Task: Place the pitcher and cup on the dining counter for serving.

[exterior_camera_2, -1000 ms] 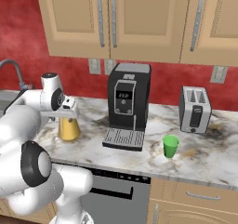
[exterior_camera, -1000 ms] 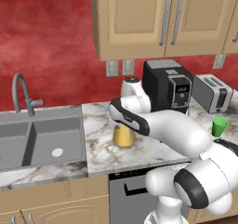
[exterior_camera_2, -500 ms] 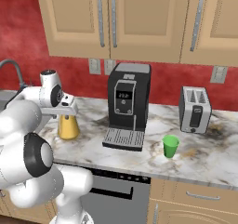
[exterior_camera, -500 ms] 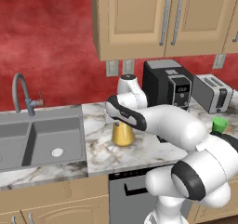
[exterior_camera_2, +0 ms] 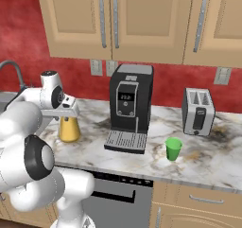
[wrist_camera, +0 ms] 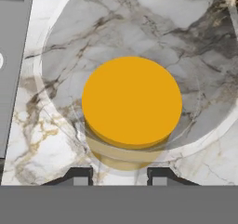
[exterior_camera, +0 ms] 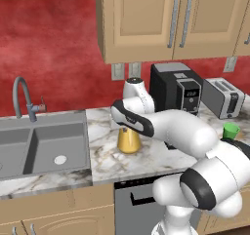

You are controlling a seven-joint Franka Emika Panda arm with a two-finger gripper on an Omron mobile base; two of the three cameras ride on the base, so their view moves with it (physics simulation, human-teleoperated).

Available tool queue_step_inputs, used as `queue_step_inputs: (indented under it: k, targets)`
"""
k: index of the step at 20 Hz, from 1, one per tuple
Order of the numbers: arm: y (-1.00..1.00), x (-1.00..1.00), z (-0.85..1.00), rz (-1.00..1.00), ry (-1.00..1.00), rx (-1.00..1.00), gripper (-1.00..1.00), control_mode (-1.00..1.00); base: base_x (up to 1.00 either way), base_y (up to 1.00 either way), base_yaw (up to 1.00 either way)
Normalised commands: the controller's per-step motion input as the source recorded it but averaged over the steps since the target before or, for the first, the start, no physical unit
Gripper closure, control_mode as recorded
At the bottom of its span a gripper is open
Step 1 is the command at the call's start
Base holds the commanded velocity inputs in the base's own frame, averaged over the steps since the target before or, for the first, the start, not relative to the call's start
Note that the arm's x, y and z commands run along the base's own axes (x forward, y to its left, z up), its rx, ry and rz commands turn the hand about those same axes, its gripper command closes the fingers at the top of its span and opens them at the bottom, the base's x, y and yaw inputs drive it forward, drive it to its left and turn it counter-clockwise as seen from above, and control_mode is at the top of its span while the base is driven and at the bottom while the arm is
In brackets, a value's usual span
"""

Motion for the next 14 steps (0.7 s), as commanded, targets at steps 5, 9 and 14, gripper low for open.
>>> queue_step_inputs:
  k: [5, 9, 14]
  targets:
    - [0.00, -0.19, 0.01, 0.00, -0.01, 0.00, 1.00, -1.00, 0.00, 0.00, 0.00]
    - [0.00, -0.48, 0.20, 0.00, -0.07, 0.00, 1.00, -1.00, 0.00, 0.00, 0.00]
    - [0.00, -0.54, 0.46, 0.00, -0.10, 0.00, 1.00, -1.00, 0.00, 0.00, 0.00]
